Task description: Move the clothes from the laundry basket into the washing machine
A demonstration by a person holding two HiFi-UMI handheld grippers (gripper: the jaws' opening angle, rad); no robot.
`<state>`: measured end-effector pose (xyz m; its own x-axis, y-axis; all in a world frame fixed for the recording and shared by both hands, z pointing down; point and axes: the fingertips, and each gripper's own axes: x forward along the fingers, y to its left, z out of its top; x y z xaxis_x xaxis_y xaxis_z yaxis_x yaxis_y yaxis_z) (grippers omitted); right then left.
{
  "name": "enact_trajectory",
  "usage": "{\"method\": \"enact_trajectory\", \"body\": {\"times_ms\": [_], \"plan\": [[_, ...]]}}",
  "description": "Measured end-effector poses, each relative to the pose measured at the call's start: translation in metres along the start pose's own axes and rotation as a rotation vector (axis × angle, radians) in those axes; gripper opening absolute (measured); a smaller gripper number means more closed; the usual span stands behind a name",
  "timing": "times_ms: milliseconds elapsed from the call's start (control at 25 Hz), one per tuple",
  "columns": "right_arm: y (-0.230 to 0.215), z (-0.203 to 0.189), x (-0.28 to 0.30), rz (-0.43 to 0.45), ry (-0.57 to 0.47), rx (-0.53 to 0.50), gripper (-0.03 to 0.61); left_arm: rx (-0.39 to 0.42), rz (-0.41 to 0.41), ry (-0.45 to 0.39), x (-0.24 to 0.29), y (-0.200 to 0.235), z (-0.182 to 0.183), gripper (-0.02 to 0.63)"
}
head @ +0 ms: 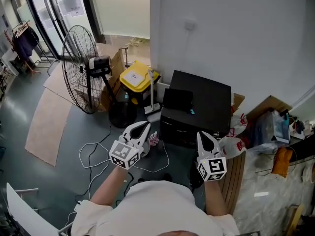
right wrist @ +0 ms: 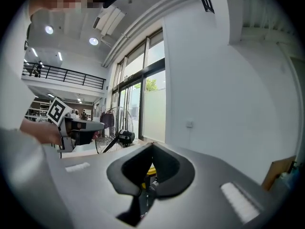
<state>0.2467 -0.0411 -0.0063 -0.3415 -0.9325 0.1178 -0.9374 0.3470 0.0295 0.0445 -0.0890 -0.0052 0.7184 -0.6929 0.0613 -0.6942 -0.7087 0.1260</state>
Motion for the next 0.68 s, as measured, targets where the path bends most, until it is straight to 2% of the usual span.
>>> {"method": "enact_trajectory", "body": {"times_ms": [680], "plan": [[0.0060, 0.0003, 0.0010, 0.018, -0.008, 0.010, 0.011, -0.016, 0.012, -0.004, -0.0076, 0.0005, -0.0013, 0.006]]}}
